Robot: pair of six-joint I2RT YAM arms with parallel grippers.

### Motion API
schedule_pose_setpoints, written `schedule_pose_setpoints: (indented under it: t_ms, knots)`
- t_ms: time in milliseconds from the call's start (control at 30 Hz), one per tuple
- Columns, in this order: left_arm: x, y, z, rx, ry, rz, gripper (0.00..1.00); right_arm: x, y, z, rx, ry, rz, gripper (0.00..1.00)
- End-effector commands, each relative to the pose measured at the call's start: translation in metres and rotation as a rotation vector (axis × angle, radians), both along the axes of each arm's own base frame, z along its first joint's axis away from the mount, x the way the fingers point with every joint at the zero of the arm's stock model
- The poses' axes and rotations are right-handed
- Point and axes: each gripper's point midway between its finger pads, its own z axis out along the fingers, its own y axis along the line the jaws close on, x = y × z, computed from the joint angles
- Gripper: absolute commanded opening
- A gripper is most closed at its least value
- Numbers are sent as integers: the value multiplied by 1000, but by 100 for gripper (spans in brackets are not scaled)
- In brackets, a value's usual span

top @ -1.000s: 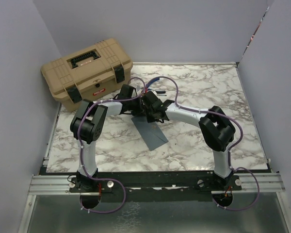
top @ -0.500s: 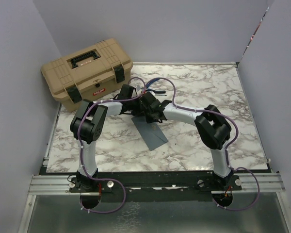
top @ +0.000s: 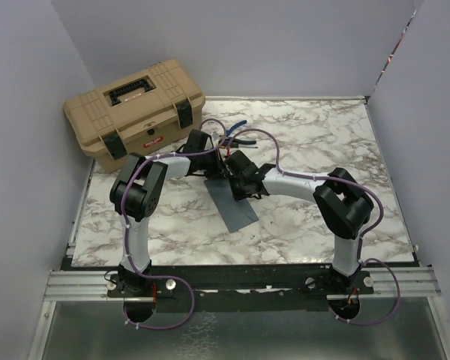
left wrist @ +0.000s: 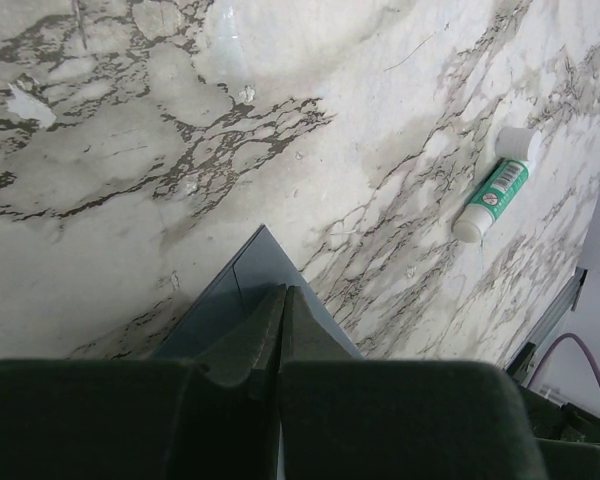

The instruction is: Place the letter into the envelope and seal it

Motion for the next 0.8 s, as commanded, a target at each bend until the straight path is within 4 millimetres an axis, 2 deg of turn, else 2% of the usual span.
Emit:
schedule_pose_setpoints:
  t_ms: [0, 300, 467, 767]
  knots:
    - [-13, 26, -55, 168, 83, 24, 0, -68, -48, -41, -181, 224, 77, 10]
    - [-10, 27, -57, 174, 83, 24, 0, -95, -78, -40, -274, 315, 67, 13]
    - [-9, 26, -57, 177, 83, 21, 0, -114, -79, -31, -243, 392, 79, 13]
    - [-10, 27, -62, 184, 88, 15, 0, -137, -83, -15, -196, 458, 80, 13]
